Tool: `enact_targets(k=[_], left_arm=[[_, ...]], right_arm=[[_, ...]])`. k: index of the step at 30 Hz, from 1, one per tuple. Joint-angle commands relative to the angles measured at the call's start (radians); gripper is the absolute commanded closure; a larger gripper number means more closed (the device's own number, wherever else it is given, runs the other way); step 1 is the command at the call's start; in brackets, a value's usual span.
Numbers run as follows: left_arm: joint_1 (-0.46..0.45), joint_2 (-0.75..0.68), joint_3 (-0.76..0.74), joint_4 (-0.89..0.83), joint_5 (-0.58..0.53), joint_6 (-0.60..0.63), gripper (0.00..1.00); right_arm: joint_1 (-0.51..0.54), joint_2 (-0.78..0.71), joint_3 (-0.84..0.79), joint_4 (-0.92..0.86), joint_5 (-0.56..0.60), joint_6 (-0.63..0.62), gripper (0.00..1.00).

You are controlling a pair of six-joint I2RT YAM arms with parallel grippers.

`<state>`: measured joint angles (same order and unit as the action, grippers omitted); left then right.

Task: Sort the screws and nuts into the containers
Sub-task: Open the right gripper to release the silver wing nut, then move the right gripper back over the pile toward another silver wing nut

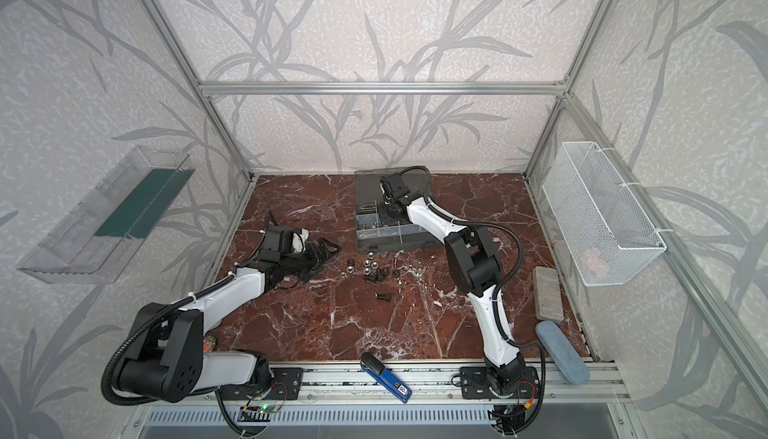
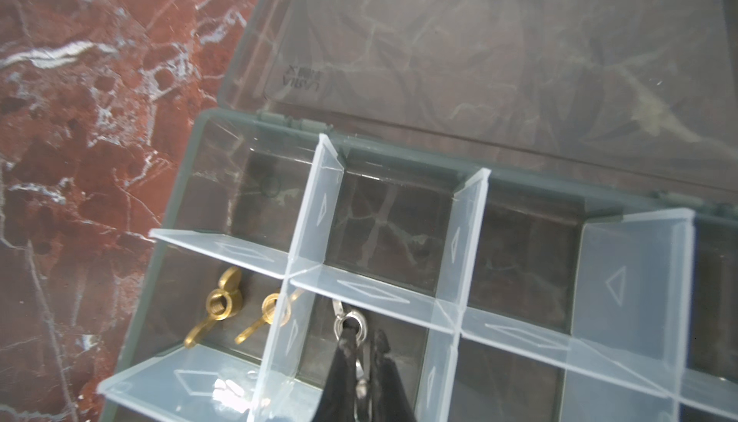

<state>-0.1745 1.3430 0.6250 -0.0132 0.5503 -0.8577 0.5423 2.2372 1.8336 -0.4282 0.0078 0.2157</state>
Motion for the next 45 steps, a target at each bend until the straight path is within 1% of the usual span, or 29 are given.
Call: enact_targets(k=[1, 7, 8, 10, 11, 12, 14, 17, 20, 22, 25, 28, 30, 33, 36, 39, 45], left_arm=[[0.001, -0.016, -0.011, 0.008, -0.007, -0.01, 0.0], [0.001, -0.018, -0.016, 0.01, -0.007, -0.01, 0.0], [0.001, -0.018, -0.016, 0.012, -0.006, -0.01, 0.0], [0.001, -0.018, -0.018, 0.013, -0.006, -0.01, 0.01], [0.001, -0.019, -0.018, 0.013, -0.006, -0.01, 0.01], [0.001, -0.019, -0.018, 0.013, -0.004, -0.009, 0.0], [0.001, -0.018, -0.019, 0.014, -0.004, -0.009, 0.01], [0.001, -0.018, -0.018, 0.015, -0.003, -0.008, 0.0], [0.001, -0.016, -0.016, 0.016, -0.001, -0.009, 0.0], [0.001, -0.013, -0.013, 0.018, 0.001, -0.009, 0.0], [0.001, -0.011, -0.009, 0.015, 0.002, -0.01, 0.01], [-0.001, -0.004, -0.001, -0.002, -0.006, 0.0, 0.0], [-0.002, 0.001, 0.007, -0.025, -0.018, 0.011, 0.01], [-0.006, 0.005, 0.016, -0.063, -0.043, 0.032, 0.01], [-0.008, 0.011, 0.024, -0.09, -0.056, 0.049, 0.01], [-0.008, 0.021, 0.028, -0.09, -0.046, 0.051, 0.01], [-0.009, 0.025, 0.034, -0.085, -0.036, 0.048, 0.01]], right_arm=[[-0.005, 0.016, 0.015, -0.015, 0.006, -0.009, 1.0], [-0.005, 0.027, 0.016, -0.015, 0.017, -0.018, 1.0], [-0.004, 0.028, 0.016, -0.018, 0.016, -0.019, 0.98], [-0.005, 0.029, 0.018, -0.022, 0.014, -0.022, 0.82], [-0.005, 0.027, 0.017, -0.025, 0.016, -0.023, 0.72], [-0.005, 0.023, 0.018, -0.028, 0.019, -0.023, 0.65], [-0.005, 0.011, 0.015, -0.032, 0.024, -0.027, 0.55], [-0.006, -0.026, 0.008, -0.045, 0.025, -0.033, 0.5], [-0.007, -0.102, -0.021, -0.068, -0.007, -0.042, 0.48], [-0.007, -0.174, -0.074, -0.072, -0.035, -0.047, 0.47], [-0.007, -0.303, -0.203, -0.065, -0.061, -0.049, 0.46], [-0.007, -0.441, -0.346, -0.062, -0.055, -0.043, 0.46], [-0.008, -0.523, -0.445, -0.062, -0.052, -0.029, 0.46], [-0.007, -0.63, -0.584, -0.07, -0.083, -0.015, 0.46], [-0.008, -0.698, -0.699, -0.082, -0.077, 0.01, 0.46], [-0.007, -0.732, -0.79, -0.09, -0.067, 0.033, 0.46], [-0.007, -0.703, -0.86, -0.116, -0.078, 0.08, 0.48]])
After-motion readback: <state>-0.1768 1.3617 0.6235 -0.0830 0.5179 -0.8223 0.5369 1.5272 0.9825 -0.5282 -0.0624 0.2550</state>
